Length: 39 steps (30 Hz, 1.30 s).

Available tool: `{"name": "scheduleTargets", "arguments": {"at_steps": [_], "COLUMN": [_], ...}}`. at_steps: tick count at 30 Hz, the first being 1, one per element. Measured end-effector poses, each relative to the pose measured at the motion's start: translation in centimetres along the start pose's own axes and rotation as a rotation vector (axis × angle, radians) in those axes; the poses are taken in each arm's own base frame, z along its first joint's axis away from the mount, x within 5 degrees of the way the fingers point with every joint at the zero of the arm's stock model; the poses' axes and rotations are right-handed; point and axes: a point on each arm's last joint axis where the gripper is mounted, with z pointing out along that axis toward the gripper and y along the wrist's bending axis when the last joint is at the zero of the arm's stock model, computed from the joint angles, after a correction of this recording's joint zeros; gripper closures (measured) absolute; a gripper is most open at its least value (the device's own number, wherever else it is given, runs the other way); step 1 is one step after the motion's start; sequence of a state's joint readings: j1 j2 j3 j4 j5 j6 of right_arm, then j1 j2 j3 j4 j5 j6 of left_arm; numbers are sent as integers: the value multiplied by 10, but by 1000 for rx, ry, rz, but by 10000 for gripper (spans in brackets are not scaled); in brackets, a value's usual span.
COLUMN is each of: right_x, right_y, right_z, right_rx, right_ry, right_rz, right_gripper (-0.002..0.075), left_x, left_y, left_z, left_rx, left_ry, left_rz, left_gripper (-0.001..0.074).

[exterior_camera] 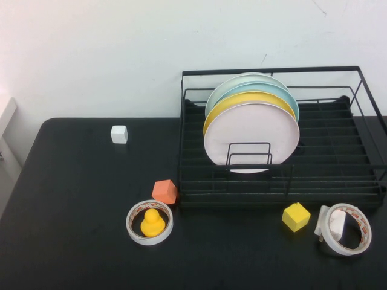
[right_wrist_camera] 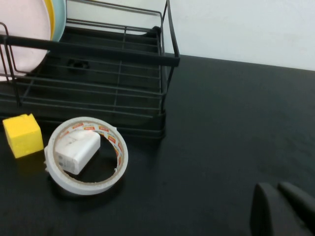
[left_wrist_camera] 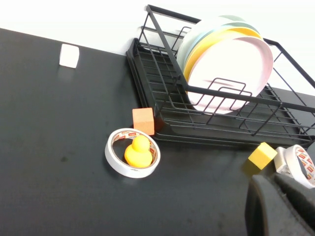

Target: Place plate on rack

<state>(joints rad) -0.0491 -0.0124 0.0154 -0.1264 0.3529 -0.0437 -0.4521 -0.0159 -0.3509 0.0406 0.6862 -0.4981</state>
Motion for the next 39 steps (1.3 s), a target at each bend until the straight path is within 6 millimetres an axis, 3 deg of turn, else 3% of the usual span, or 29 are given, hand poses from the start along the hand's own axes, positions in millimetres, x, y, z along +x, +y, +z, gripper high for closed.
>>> {"name": "scheduleTargets", "arguments": {"at_steps": [26,33,39], "right_x": [0,0,0], "right_y": [0,0,0], "right_z": [0,0,0], "right_rx": [-1,-1,-1], "right_ry": [2,2,2], "right_rz": [-2,-2,-2], "right_gripper": [726,726,726], "left_x": [-1,20,47], "left_y": [4,24,45], "left_z": [3,31,46], "left_rx": [-48,-189,-322], "left_ry": [-52,-216,-265], "left_rz": [50,162,-39], "left_gripper": [736,736,736]}}
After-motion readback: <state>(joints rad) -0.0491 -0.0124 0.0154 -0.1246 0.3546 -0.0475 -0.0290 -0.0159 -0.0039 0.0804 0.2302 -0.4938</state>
